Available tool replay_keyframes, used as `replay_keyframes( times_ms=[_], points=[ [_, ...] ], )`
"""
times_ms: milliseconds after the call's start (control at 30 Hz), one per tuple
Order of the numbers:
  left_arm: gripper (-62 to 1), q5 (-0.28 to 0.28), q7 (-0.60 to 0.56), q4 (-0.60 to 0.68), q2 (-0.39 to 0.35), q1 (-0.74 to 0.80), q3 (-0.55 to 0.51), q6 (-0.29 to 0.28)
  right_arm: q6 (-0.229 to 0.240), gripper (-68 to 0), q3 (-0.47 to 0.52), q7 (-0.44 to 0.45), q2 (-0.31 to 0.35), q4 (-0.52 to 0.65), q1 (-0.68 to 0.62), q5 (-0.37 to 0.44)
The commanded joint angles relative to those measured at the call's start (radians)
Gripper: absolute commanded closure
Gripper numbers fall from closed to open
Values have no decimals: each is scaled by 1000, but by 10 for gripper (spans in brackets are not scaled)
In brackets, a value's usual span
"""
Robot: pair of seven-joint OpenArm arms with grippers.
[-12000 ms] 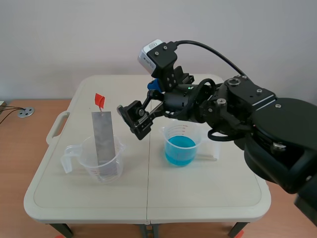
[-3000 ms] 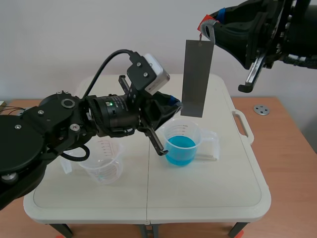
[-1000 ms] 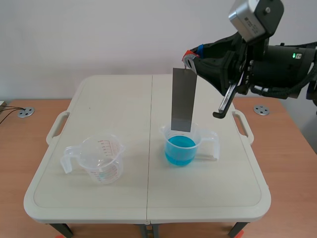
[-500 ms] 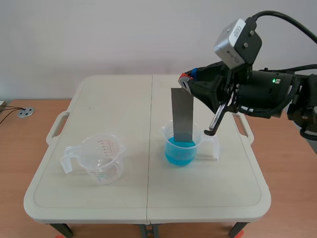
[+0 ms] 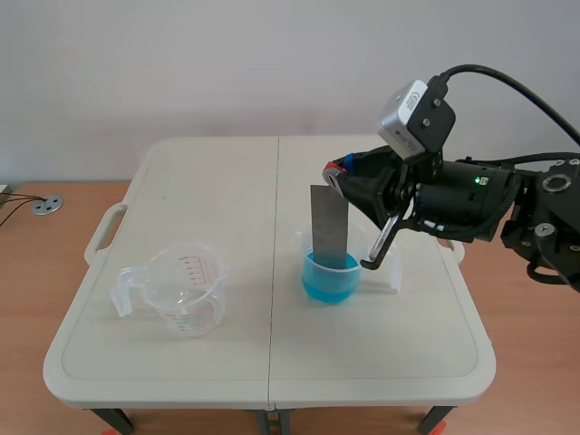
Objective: Hold the metal plate by the orange handle, dip it into the blue solution, take it out and point at it, then put the plate back in the beaker on the left.
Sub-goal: 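Lower the plate into the blue solution, then hold the plate still in the solution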
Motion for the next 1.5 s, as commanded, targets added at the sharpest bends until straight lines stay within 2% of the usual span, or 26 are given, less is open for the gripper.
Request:
replay_keyframes(
  times_ms=[0,333,933,1467],
  points=[
    [-31,-9,-16,7,0,2,-6,1,-1,-11,-2,32,5,1,28,16],
    [-31,-6,-12,7,0,2,-6,1,-5,-11,-12,36,5,-41,28,15],
    [-31,-5,-12,7,0,2,-6,1,-3,-11,-12,31,5,-57,25,-32],
    [-31,-5,-12,7,0,2,-6,1,0,-11,-12,28,5,-58,25,-37]
  ],
)
